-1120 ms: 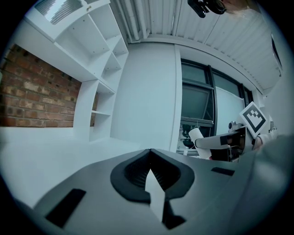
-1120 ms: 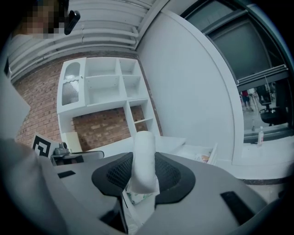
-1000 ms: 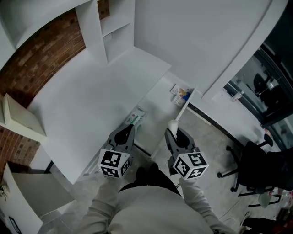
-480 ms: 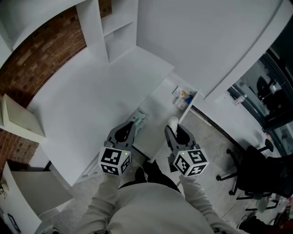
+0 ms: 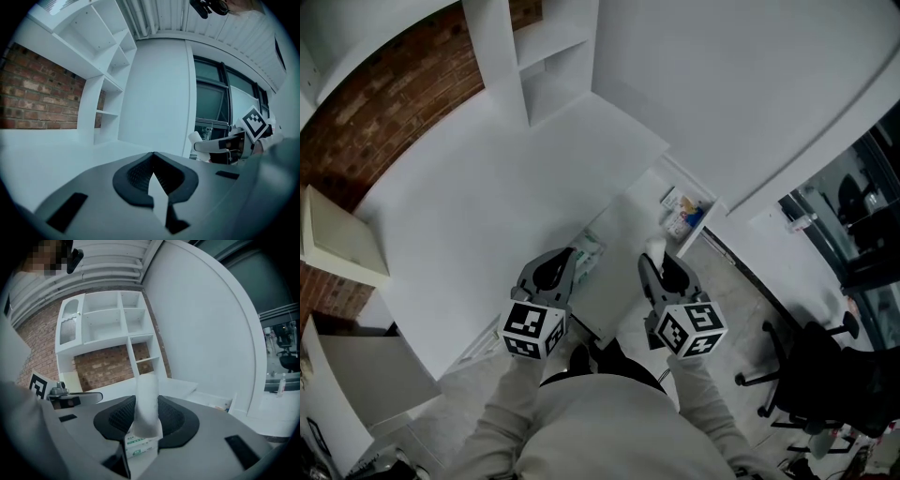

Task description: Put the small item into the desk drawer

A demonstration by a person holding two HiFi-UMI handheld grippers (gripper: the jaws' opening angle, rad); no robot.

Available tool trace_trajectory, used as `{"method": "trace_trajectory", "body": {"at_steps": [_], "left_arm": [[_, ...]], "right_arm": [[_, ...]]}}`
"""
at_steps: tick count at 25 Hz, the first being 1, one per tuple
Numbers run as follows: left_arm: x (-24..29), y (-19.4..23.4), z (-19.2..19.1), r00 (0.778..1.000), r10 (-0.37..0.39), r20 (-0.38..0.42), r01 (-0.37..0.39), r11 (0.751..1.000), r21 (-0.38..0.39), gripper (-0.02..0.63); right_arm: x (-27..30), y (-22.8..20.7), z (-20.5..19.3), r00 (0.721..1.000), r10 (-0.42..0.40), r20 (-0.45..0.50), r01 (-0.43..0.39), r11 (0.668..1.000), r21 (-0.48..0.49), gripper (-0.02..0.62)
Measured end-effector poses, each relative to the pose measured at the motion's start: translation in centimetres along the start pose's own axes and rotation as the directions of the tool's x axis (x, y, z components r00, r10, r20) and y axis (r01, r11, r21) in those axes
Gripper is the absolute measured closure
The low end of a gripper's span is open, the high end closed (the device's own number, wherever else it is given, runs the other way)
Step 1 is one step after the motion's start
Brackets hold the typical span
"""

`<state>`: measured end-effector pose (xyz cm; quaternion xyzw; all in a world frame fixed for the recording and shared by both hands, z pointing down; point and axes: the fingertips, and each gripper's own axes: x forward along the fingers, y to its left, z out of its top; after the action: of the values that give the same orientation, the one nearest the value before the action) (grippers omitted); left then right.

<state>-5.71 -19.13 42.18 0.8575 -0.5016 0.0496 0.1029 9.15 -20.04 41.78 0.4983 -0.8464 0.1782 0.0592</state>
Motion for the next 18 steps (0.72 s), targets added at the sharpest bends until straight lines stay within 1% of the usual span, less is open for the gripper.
{"method": "trace_trajectory", "body": {"at_steps": [5,11,18], "left_arm": [[1.2,0.7,-0.2,0.999,0.047,-0.009,-0.047,0.999,-0.010,0.589],[2.2,1.6,-0.4,0.994,0.111,-0.021,-0.112,0.993,-0.031,0.589],[2.6,2.6,-0.8,0.984,0.176,-0.036,-0.177,0.984,-0.031,0.589]], "right_arm": [[2.4,-1.4,-0.4,0.998,0.040,-0.049,-0.041,0.999,-0.019,0.432],[5.4,-3.0,-1.8,0.987,0.097,-0.130,-0.098,0.995,-0.003,0.433],[8.9,-4.6,-4.6,0.961,0.128,-0.246,-0.152,0.985,-0.078,0.433]]}}
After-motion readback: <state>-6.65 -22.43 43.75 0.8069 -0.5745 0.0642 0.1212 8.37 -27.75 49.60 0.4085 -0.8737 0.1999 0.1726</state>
